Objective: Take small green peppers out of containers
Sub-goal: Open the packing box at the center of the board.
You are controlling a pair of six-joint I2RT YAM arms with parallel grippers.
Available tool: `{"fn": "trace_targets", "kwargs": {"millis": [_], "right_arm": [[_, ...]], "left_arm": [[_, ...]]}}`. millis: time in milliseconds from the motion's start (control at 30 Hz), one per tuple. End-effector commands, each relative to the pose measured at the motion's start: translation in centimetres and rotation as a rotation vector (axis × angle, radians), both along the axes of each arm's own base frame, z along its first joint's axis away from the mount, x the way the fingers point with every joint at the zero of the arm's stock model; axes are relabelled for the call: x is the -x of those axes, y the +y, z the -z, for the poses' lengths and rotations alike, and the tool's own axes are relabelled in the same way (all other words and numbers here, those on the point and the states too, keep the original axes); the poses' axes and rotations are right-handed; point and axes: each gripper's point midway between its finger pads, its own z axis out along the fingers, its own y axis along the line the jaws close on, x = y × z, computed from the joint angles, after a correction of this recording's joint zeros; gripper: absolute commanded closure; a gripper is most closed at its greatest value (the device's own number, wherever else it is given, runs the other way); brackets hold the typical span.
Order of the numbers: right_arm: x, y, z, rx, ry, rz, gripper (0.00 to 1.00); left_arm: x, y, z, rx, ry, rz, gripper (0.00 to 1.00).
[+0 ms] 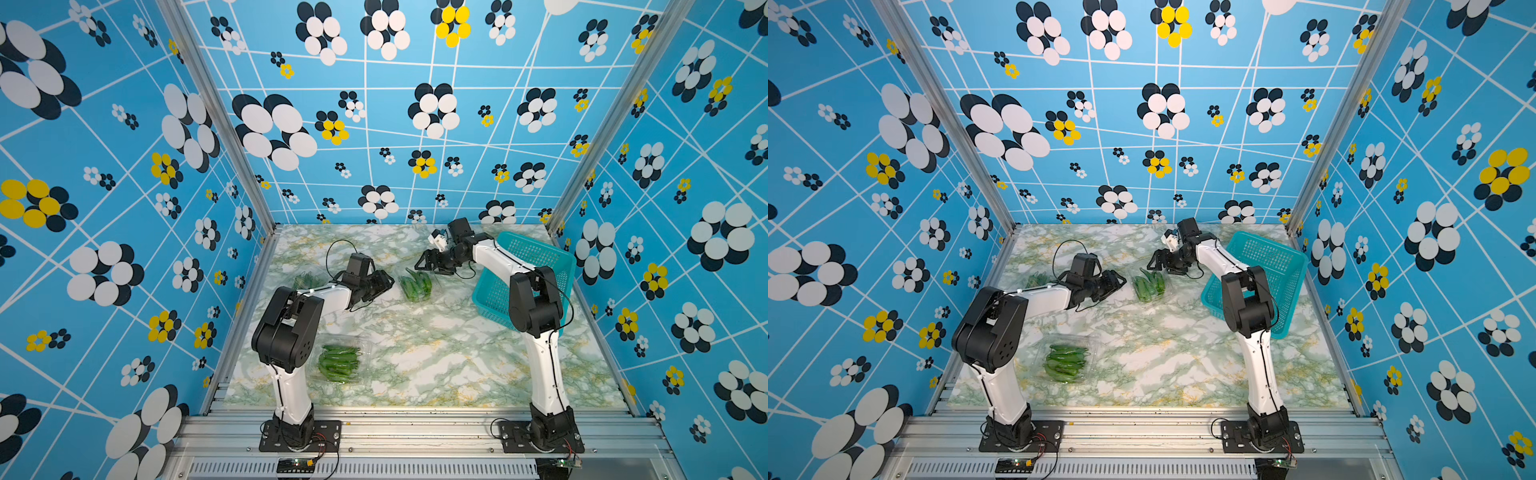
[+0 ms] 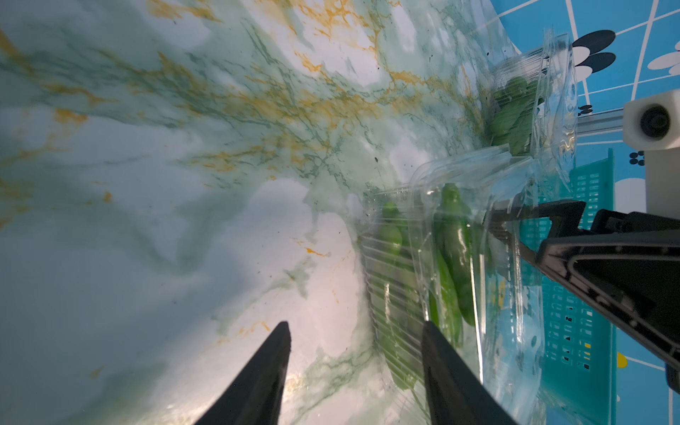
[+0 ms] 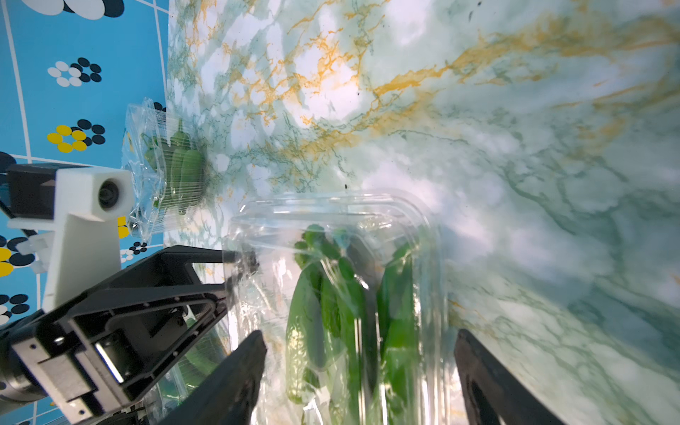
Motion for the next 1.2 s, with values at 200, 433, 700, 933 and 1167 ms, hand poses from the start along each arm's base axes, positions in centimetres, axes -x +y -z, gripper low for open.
{"fn": "trace_targets", "kwargs": {"millis": [200, 433, 700, 933, 1167], "right_arm": [[0.1, 0.6, 0.7, -0.016, 0.036, -0.009, 0.19], [0.2, 1.0, 0.8, -0.021, 0.039, -0.015, 0.20], [0.2, 1.1, 0.8, -0.026, 0.040, -0.018, 0.20], [0.4, 1.5, 1.0, -0.038, 0.051, -0.029, 0.21], [0.7, 2.3, 1.1, -0.050, 0.059, -0.058, 0.23]], "left_arm": [[-1.2, -0.9, -1.1, 0.040, -0.032, 0.017, 0.45], [-1.4, -1.3, -0.5, 0.046, -0.017, 0.027, 0.46], [-1.4, -1.4, -0.3, 0.046, -0.013, 0.032, 0.45], [-1.7, -2.1, -0.2, 0.060, -0.015, 0.038, 0.46], [-2.2, -3.6, 0.0, 0.073, -0.012, 0.058, 0.47]]}}
